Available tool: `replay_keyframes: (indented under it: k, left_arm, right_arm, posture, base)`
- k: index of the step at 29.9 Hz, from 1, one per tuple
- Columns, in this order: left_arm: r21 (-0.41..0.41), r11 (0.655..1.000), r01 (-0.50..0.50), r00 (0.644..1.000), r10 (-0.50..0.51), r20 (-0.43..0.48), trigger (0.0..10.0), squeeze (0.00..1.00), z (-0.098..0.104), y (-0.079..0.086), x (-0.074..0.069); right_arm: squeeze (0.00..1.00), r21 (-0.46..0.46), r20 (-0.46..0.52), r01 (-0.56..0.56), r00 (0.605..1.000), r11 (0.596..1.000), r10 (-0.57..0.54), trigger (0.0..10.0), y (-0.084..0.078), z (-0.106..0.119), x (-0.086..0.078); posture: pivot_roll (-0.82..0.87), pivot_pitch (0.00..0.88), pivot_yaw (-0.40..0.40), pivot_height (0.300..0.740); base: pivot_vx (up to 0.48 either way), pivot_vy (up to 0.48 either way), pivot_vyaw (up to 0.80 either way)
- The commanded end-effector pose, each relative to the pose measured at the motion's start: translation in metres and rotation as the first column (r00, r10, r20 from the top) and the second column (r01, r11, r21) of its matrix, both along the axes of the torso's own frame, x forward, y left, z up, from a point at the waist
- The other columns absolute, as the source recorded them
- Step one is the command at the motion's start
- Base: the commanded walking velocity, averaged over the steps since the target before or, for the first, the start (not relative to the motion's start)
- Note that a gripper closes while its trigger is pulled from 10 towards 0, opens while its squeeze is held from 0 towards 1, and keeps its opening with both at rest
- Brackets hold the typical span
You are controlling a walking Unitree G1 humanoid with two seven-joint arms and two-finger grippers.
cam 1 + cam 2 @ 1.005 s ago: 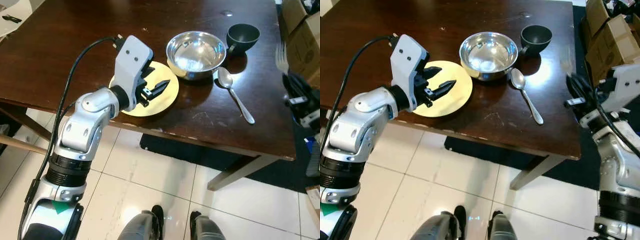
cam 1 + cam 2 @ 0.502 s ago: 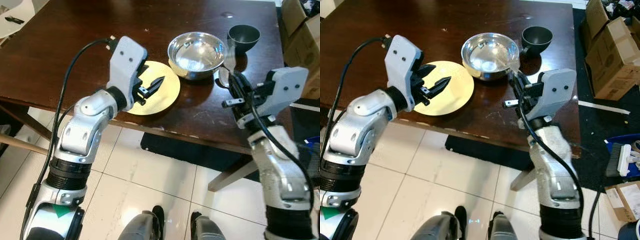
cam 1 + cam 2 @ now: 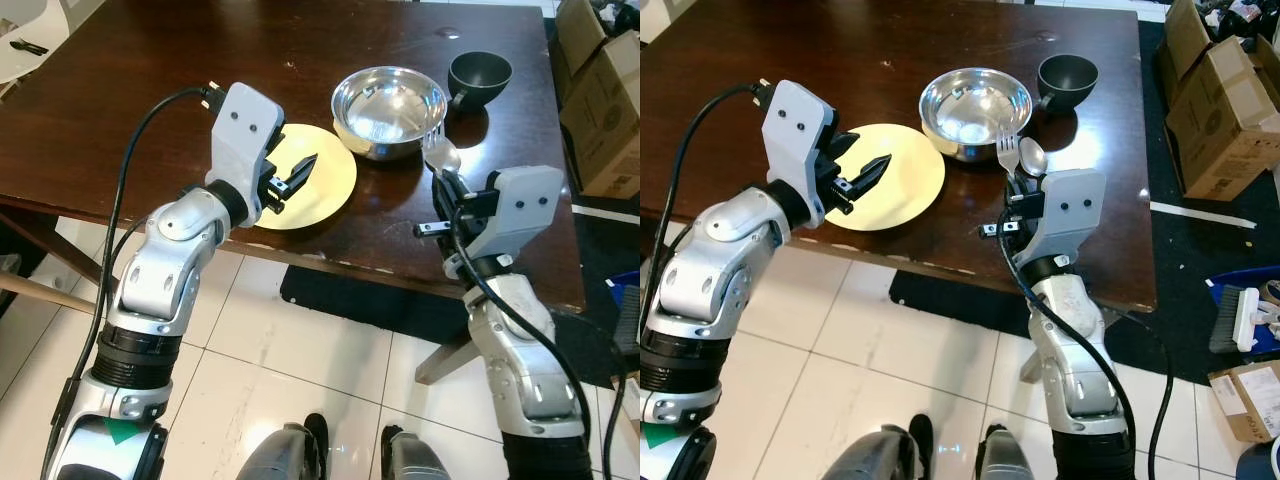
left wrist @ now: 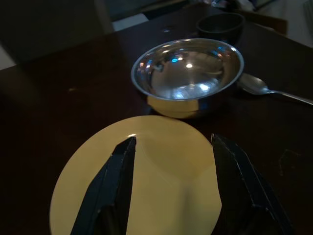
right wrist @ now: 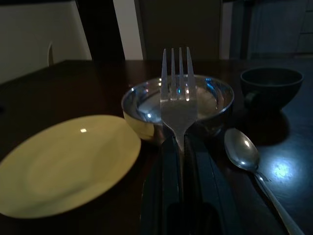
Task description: Setting the table
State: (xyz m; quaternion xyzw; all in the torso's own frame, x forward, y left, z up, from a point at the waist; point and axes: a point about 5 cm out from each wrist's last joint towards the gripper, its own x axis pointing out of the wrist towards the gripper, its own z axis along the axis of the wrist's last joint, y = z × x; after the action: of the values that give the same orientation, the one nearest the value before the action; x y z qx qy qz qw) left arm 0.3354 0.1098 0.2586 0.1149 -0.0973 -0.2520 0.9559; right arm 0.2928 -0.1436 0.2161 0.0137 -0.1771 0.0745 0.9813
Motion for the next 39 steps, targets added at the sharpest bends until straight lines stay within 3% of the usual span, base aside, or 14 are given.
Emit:
replay_keyframes:
  k: [1,6,9,19,22,25,39]
  left_arm:
    - [-0.004,0.999,-0.031,1.0,0.031,0.0,10.0,0.0,-0.006,0.005,-0.002]
    - [-0.034,0.997,-0.074,0.997,0.073,-0.019,10.0,0.0,-0.013,0.012,-0.006]
    - [-0.059,0.984,-0.169,0.985,0.168,-0.032,10.0,0.0,-0.023,0.028,-0.009]
    - [-0.074,0.962,-0.262,0.965,0.261,-0.023,10.0,0.0,-0.022,0.046,-0.004]
    - [-0.1,0.966,-0.24,0.971,0.236,-0.05,10.0,0.0,-0.026,0.044,-0.006]
    - [-0.112,0.966,-0.233,0.972,0.228,-0.056,10.0,0.0,-0.027,0.041,-0.007]
    - [-0.103,0.964,-0.246,0.968,0.241,-0.064,10.0,0.0,-0.033,0.037,-0.003]
  right_arm:
    - [0.0,0.008,0.008,-0.002,1.0,1.0,0.002,10.0,0.004,-0.001,-0.002]
    - [0.0,0.029,0.023,0.03,0.999,0.999,-0.031,10.0,0.0,0.002,-0.005]
    - [0.0,0.026,0.042,0.036,0.998,0.999,-0.037,10.0,-0.001,0.005,-0.008]
    - [0.0,0.042,0.056,0.015,0.998,0.999,-0.017,10.0,-0.004,0.012,-0.004]
    - [0.0,0.113,0.035,0.012,0.999,0.994,-0.016,10.0,-0.007,0.01,-0.004]
    - [0.0,0.128,0.026,0.017,0.999,0.992,-0.02,10.0,-0.008,0.009,-0.004]
    - [0.0,0.121,0.013,0.022,1.0,0.992,-0.024,10.0,-0.012,0.007,-0.003]
  posture:
    - [-0.13,0.121,0.16,0.74]
    - [-0.13,0.116,0.151,0.74]
    - [-0.13,0.115,0.135,0.74]
    - [-0.14,0.098,0.122,0.74]
    - [-0.15,0.092,0.126,0.74]
    - [-0.15,0.091,0.129,0.74]
    - [-0.16,0.083,0.13,0.74]
  base:
    - [0.0,0.0,0.0]
    - [0.0,0.0,0.0]
    - [0.0,0.0,0.0]
    - [0.0,0.0,0.0]
    - [0.0,0.0,0.0]
    - [0.0,0.0,0.0]
    - [0.0,0.0,0.0]
